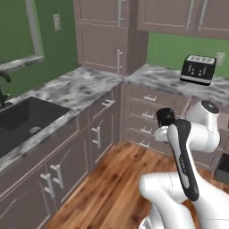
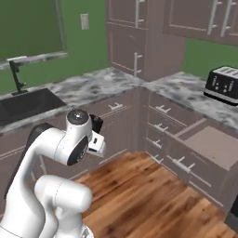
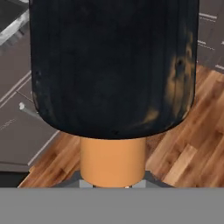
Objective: Restock the sink supplies by placing the sponge and soap dispenser on the counter and next to the sink. Make sure the soap dispenser is upright.
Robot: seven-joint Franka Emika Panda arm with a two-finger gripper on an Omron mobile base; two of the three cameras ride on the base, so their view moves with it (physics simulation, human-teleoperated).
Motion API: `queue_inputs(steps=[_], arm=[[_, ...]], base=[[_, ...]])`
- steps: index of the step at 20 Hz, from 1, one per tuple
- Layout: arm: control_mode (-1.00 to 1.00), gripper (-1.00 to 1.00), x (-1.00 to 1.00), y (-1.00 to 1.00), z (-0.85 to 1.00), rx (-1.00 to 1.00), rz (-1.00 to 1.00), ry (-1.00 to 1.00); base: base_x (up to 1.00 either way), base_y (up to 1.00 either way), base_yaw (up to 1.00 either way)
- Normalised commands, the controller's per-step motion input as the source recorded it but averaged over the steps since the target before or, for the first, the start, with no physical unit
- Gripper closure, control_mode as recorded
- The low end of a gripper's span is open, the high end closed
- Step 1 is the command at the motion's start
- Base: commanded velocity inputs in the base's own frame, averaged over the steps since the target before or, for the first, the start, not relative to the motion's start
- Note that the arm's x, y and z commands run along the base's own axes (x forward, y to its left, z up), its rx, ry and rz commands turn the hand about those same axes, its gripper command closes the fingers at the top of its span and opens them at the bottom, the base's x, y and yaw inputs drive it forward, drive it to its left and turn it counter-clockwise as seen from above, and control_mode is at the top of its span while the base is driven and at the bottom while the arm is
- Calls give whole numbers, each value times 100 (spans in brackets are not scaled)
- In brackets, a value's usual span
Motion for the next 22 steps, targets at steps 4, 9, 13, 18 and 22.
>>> queue_inputs(steps=[4,9,13,18,22], arm=[[100,100,0,0,0,0,0,0],[100,100,0,0,0,0,0,0],[100,100,0,0,0,0,0,0],[100,100,0,0,0,0,0,0],[100,100,0,0,0,0,0,0]], base=[[86,-51,67],[88,-55,63],[83,-26,54],[73,-22,44],[62,-16,35]])
